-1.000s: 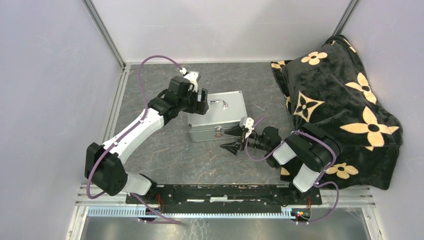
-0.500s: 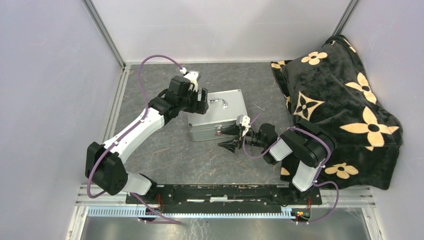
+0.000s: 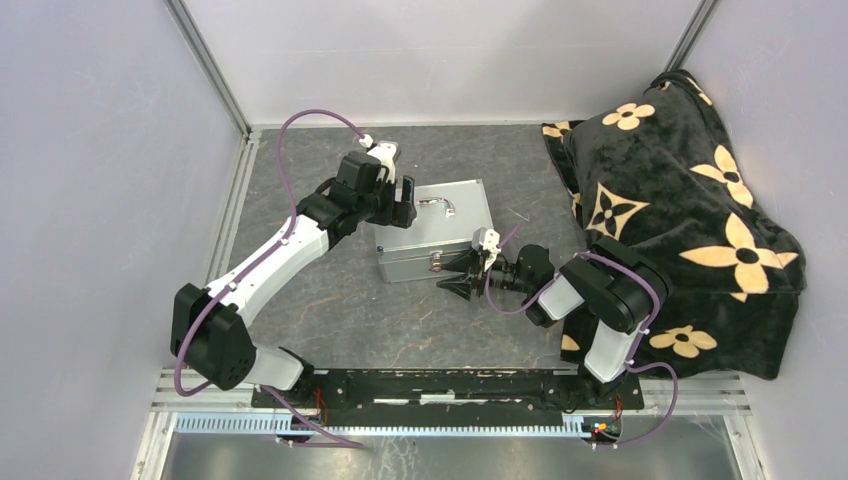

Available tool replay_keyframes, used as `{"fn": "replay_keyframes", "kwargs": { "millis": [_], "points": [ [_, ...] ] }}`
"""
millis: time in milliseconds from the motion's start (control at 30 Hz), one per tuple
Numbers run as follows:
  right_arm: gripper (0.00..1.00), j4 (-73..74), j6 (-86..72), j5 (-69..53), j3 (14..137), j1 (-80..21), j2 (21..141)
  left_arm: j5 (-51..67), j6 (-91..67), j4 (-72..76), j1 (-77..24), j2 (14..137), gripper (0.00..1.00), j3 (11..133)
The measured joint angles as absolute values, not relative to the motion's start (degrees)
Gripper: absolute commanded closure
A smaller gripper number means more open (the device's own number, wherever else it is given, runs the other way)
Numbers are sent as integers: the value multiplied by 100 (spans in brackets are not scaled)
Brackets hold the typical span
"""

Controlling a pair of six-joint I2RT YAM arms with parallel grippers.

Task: Organize the medicine kit
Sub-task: Close the medicine box at the center of the board.

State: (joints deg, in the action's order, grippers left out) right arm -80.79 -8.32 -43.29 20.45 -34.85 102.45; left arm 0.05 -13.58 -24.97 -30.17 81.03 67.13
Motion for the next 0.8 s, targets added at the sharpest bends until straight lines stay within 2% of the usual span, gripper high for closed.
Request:
{"fn": "replay_keyframes", "kwargs": {
  "millis": [267, 367, 800],
  "points": [
    [52, -7990, -823, -4351, 2045, -3487, 10243, 3, -1352, -2499, -3017, 8108, 13, 6713],
    [46, -7944, -803, -4353, 2045, -3487, 10243, 5, -1321, -2502, -3017, 8108, 13, 6716],
    [39, -7487, -458, -4027, 2038, -3538, 10141, 5, -1243, -2493, -3017, 8136, 13, 6731]
  ]
}}
